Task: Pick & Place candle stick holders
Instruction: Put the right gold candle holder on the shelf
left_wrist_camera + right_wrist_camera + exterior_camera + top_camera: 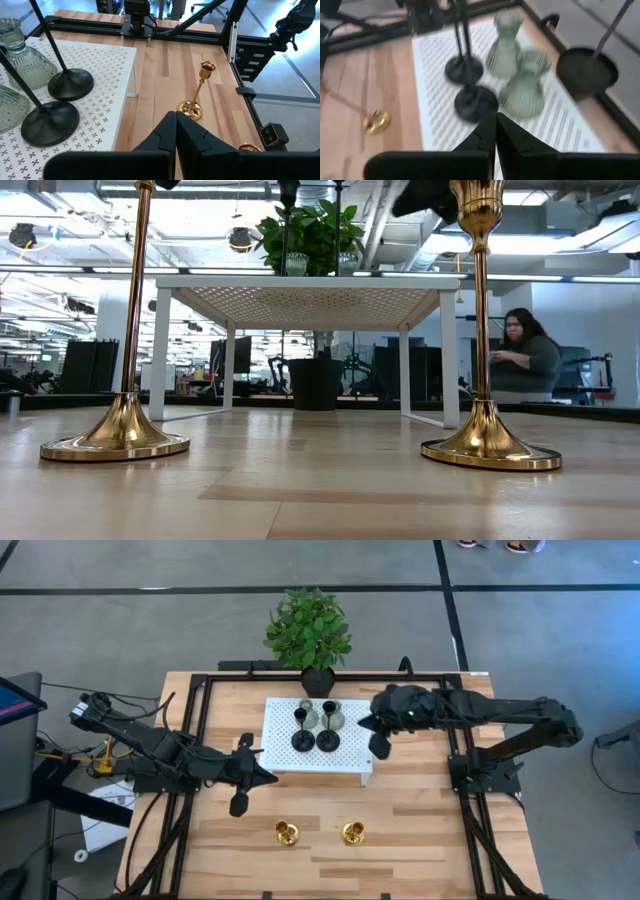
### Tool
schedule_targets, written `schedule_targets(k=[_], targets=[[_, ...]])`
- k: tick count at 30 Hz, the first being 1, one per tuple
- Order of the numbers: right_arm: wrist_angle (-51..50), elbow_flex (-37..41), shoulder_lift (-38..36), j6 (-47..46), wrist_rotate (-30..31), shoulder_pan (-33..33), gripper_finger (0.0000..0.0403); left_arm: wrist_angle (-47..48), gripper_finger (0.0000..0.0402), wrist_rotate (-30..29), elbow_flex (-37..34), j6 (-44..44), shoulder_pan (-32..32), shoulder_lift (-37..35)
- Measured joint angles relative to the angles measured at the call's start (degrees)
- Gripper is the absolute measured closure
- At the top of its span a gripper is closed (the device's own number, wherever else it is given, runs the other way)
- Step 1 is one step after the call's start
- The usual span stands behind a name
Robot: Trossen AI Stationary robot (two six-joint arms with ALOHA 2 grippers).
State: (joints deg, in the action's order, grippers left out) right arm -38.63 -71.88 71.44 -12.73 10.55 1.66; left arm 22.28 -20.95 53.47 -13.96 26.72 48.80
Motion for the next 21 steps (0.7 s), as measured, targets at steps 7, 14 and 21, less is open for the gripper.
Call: schedule_targets(k=[7,14,21], targets=[[-10.1,0.0,-2.3,-7.4,0.2,-8.1,0.0403,0.0,0.0399,0.0,0.0,0.0,0.0,0.0],[-16.3,0.2,-1.6,-17.0,4.6,-19.2,0.0403,0.0,0.0399,0.0,0.0,0.0,0.0,0.0],[-17.1,0.1,-1.4,-28.9,20.7,-33.4,0.0403,0.0,0.0399,0.0,0.0,0.0,0.0,0.0]])
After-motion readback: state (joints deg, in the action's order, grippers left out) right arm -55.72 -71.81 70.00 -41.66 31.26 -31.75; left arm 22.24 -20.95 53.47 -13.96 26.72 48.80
